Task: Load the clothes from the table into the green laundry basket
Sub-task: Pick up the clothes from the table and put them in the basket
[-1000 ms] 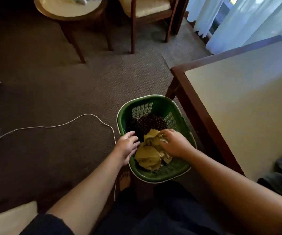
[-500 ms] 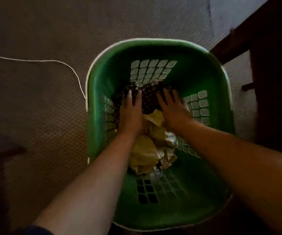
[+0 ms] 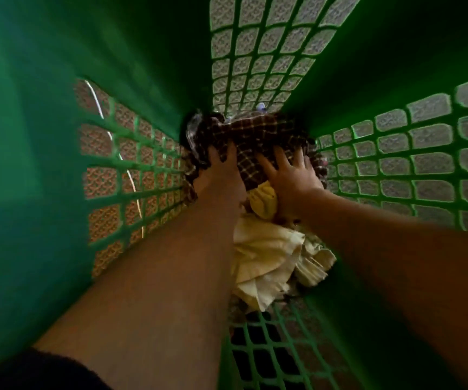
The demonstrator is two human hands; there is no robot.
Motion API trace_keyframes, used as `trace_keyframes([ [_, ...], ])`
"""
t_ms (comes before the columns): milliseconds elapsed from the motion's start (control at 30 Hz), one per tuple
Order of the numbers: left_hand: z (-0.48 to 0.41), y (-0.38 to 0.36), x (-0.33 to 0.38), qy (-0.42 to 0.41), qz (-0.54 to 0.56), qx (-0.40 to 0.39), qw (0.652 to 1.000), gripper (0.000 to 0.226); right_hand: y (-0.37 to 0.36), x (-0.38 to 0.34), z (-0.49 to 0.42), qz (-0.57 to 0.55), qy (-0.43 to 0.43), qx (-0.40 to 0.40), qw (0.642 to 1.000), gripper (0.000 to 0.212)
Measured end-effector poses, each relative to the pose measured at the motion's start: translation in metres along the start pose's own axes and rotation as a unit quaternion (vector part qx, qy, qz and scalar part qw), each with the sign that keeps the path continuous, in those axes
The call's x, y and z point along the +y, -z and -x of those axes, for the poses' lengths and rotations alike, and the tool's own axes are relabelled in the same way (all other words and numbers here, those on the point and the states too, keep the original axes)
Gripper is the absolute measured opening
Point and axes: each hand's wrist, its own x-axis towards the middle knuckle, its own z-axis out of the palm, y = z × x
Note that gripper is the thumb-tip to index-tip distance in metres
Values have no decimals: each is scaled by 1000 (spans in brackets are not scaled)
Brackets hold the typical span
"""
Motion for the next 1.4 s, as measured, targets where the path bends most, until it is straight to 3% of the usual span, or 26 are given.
trace_keyframes([
  [233,16,-6,-6,2,-9,23,1000,128,-9,-8,15,8,1,41,999,126],
  [400,85,-43,-15,-27,-10,116,993,122,-17,-27,79,-6,-27,52,998,109],
  [567,146,-83,-36,-11,20,-25,999,116,-48,-48,135,-101,-3,-81,992,96],
  [733,184,-51,-31,-7,25,-35,999,103,-16,-48,175,-153,-16,-112,982,93],
  [833,219,-23,-25,-61,39,17,997,93,12,-44,207,-192,-30,-60,979,86],
  [967,273,29,-8,-103,62,25,992,88,59,-45,254,-249,-55,7,967,80],
  [1167,366,102,7,-221,133,60,964,75,133,-50,353,-373,-70,175,909,80],
  [1300,432,145,12,-303,174,90,933,65,173,-55,434,-431,-89,229,868,82],
  [1400,484,173,14,-372,146,120,909,61,195,-61,498,-427,-104,285,852,81],
])
